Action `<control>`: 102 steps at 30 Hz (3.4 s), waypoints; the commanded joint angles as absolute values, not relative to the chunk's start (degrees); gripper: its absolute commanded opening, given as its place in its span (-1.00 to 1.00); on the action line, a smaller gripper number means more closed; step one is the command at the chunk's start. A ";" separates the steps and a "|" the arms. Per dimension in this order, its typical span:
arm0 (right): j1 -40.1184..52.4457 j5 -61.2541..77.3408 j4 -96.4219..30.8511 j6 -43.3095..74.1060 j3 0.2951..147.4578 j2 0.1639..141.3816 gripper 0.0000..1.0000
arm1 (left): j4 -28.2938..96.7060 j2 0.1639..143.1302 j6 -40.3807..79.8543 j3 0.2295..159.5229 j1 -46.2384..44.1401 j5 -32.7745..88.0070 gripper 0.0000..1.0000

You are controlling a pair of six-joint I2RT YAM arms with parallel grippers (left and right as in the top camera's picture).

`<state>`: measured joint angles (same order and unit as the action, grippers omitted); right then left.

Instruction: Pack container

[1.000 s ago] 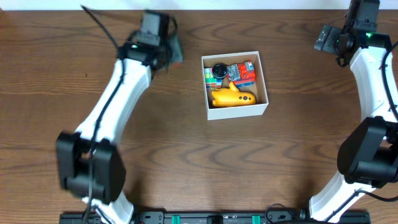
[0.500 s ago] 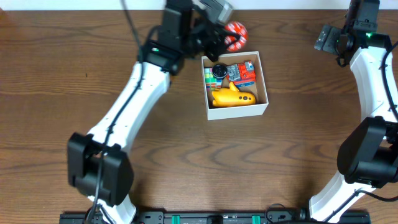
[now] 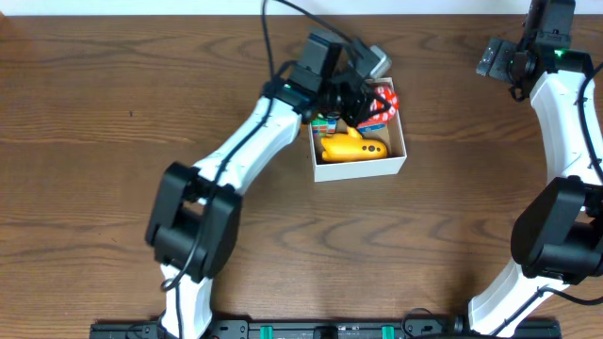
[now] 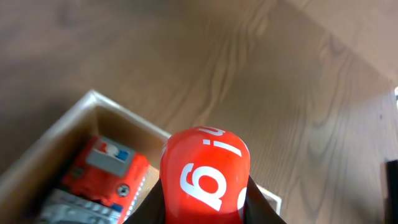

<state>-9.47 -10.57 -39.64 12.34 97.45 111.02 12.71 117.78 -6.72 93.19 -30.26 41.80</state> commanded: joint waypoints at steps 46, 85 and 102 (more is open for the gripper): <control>-9.74 -11.38 -39.66 11.70 97.91 110.17 0.98 | 8.43 116.88 10.37 92.88 -24.18 21.63 0.96; -9.74 -11.38 -39.66 11.70 97.91 110.17 0.98 | 19.46 113.16 26.24 92.86 2.35 1.43 0.96; -9.80 -11.38 -39.66 11.70 97.91 110.17 0.99 | 19.49 113.16 26.24 92.86 2.35 1.43 0.96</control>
